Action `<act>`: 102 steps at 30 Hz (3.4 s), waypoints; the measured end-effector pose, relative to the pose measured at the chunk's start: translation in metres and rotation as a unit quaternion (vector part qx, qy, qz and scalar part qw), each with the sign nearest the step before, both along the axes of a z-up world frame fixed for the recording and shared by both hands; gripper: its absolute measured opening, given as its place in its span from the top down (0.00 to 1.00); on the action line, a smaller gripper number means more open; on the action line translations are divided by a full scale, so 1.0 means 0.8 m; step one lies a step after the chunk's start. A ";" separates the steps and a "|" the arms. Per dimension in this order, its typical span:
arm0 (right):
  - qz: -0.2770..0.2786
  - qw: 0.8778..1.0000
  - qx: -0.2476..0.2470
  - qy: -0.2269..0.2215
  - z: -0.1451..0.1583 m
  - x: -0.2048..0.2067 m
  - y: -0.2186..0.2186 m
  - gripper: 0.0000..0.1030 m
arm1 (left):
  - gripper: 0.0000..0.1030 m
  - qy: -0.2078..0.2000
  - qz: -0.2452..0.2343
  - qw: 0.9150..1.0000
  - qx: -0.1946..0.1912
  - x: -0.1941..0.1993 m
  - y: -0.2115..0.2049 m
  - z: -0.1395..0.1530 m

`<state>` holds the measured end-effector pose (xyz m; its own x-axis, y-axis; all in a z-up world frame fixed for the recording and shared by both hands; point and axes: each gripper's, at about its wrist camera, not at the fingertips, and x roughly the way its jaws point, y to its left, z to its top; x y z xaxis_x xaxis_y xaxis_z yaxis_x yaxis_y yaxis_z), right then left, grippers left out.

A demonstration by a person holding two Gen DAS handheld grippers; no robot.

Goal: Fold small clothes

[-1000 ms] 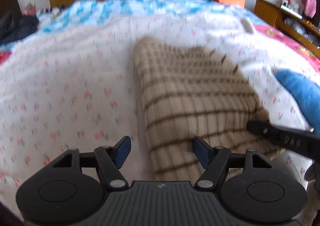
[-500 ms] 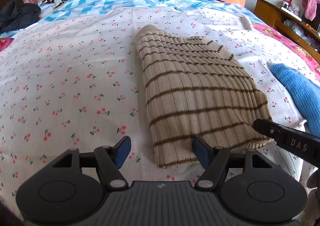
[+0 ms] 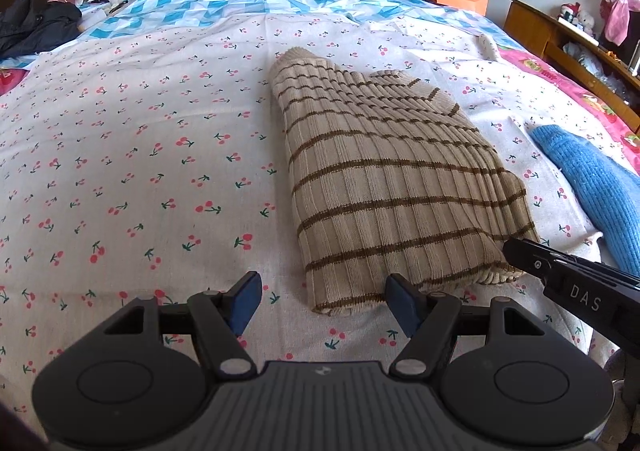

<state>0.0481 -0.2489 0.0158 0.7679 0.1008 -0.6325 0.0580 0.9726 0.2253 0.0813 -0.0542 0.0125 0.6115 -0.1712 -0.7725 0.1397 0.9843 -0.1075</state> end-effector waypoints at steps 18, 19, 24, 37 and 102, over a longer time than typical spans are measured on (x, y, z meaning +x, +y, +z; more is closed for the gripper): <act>0.033 0.999 -0.034 0.005 0.007 -0.034 0.034 0.87 | 0.28 0.008 -0.006 0.999 0.040 -0.021 -0.014 -0.008; 0.035 0.999 -0.035 0.006 0.007 -0.034 0.035 0.87 | 0.28 0.009 -0.006 0.999 0.043 -0.023 -0.014 -0.009; 0.039 0.998 -0.040 0.007 0.007 -0.039 0.040 0.87 | 0.28 0.009 -0.008 0.999 0.049 -0.028 -0.014 -0.009; 0.037 0.998 -0.040 0.010 0.004 -0.037 0.038 0.87 | 0.28 0.010 -0.011 0.998 0.053 -0.028 -0.017 -0.008; 0.031 0.993 -0.111 -0.010 0.028 0.010 0.042 0.75 | 0.28 -0.024 0.025 0.996 0.078 0.004 0.008 0.028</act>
